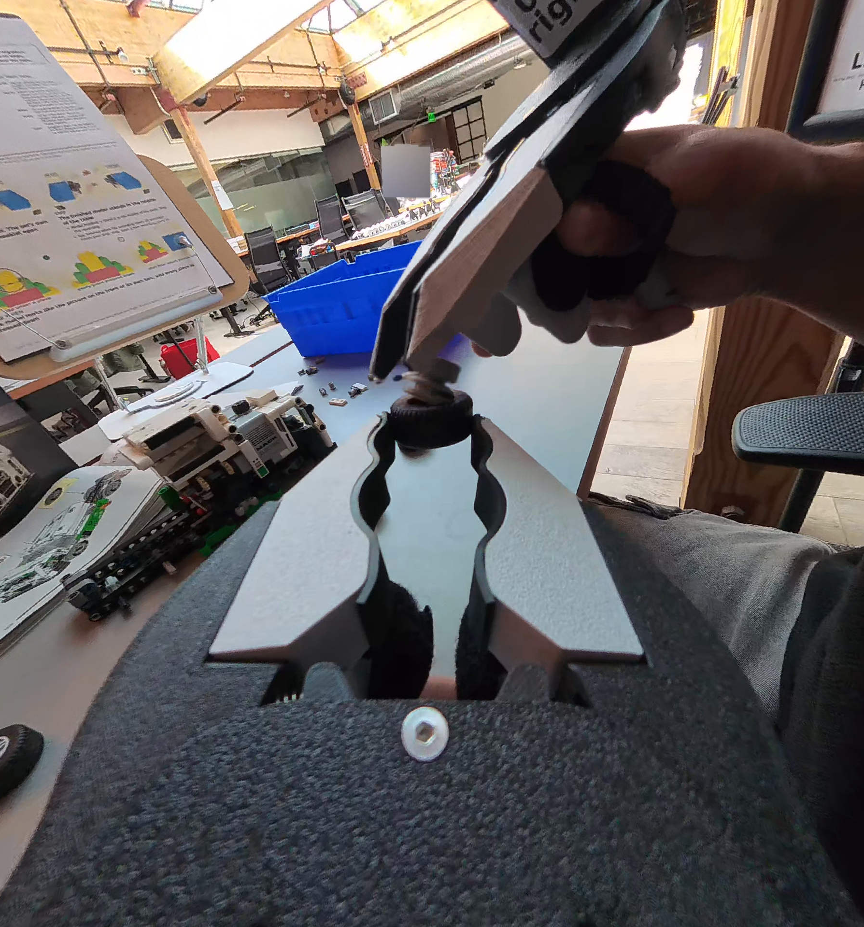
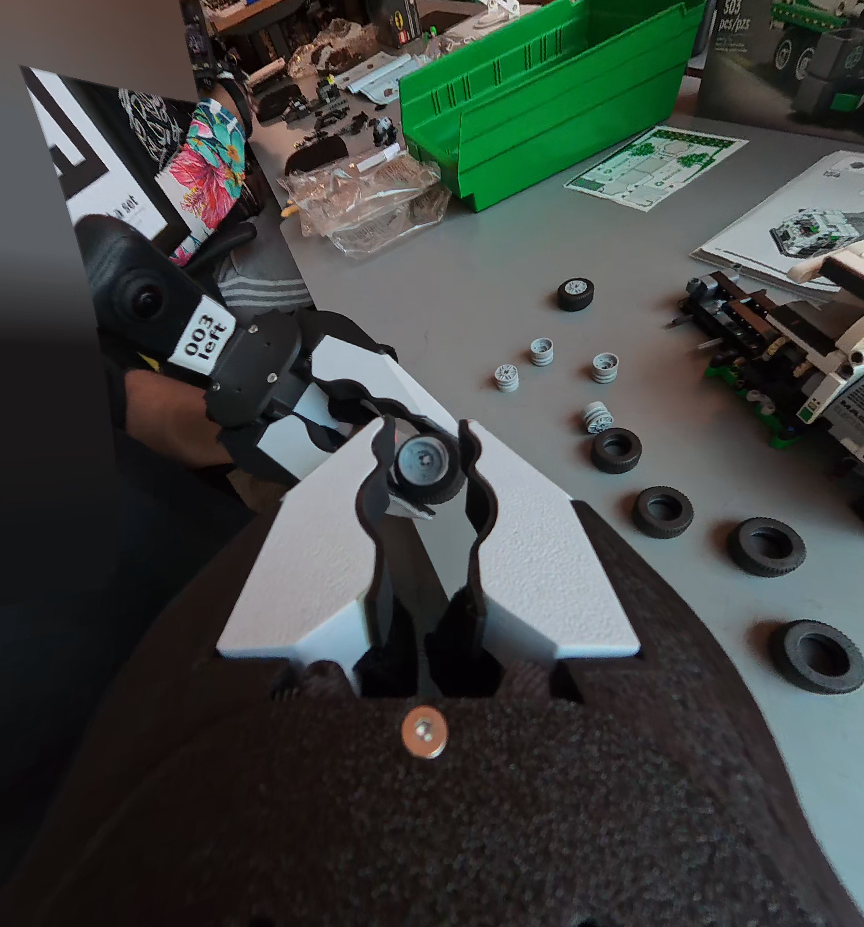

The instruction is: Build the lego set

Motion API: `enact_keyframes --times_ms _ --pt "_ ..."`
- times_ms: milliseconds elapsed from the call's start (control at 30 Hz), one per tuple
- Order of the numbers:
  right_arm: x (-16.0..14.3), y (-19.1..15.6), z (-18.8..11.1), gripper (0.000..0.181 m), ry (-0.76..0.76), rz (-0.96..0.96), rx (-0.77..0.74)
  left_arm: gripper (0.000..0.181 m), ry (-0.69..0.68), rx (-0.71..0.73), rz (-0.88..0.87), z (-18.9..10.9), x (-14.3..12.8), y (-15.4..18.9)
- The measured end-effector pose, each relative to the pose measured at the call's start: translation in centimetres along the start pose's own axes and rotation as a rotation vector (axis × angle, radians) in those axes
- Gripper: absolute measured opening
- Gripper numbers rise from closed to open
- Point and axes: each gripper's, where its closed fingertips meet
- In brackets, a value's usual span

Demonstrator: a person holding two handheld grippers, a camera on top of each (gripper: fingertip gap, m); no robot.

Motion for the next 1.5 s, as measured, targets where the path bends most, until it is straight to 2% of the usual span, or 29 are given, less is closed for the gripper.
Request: enact_keyframes --times_ms 133,233,300,433,533,633,867,1067,1233,1333,1433,1500 --pt "0.9 -0.5 -0.6 0.026 0.061 0.064 0.072 0.029 0.020 0.001 -0.031 -0.2 0.3 -0.3" --pt "2.0 1.4 -1.9 0.023 0.194 0.092 0.037 0.029 0.025 -0.003 -0.048 -0.2 0.4 -0.4" --pt "1.1 2.8 -2.4 0.025 0.207 0.171 0.047 0.029 0.016 -0.002 -0.048 -0.2 0.2 -0.5" --pt "0.0 1.9 -2.5 0.029 0.231 0.359 0.237 0.029 0.023 0.002 -0.048 -0.2 0.3 -0.6" --pt "-0.5 0.8 -1.7 0.050 0.218 0.530 0.412 0.029 0.020 -0.003 -0.038 -0.2 0.3 -0.5" --pt "-1.0 0.4 -0.7 0.044 0.210 0.625 0.498 0.029 0.014 -0.002 -0.001 -0.1 0.2 -0.3" --pt "-1.7 0.3 -0.1 0.026 0.196 0.591 0.481 0.029 -0.019 0.002 0.067 0.0 -0.3 0.0" --pt "-2.5 0.1 -0.2 0.021 0.166 0.599 0.495 0.029 -0.052 -0.002 0.144 -0.1 -0.6 0.2" --pt "-2.3 -0.2 -0.6 0.020 0.190 0.656 0.554 0.029 -0.032 -0.033 0.101 -0.1 -0.2 0.4" --pt "-2.6 0.2 -0.5 0.019 0.177 0.607 0.513 0.030 -0.052 -0.039 0.097 0.1 -0.6 0.4" --pt "-2.5 0.1 -0.5 0.019 0.171 0.570 0.503 0.030 -0.089 -0.085 -0.022 0.0 -0.8 0.6" --pt "-2.6 0.3 -0.5 0.019 0.161 0.533 0.476 0.038 -0.103 -0.104 -0.113 -0.1 -0.7 0.5"
Point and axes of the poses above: each gripper's, where its closed fingertips meet, z out along the fingers, x out of its top, y = z × x across the jaws, and after that the axes turned 4 degrees about y, right-handed
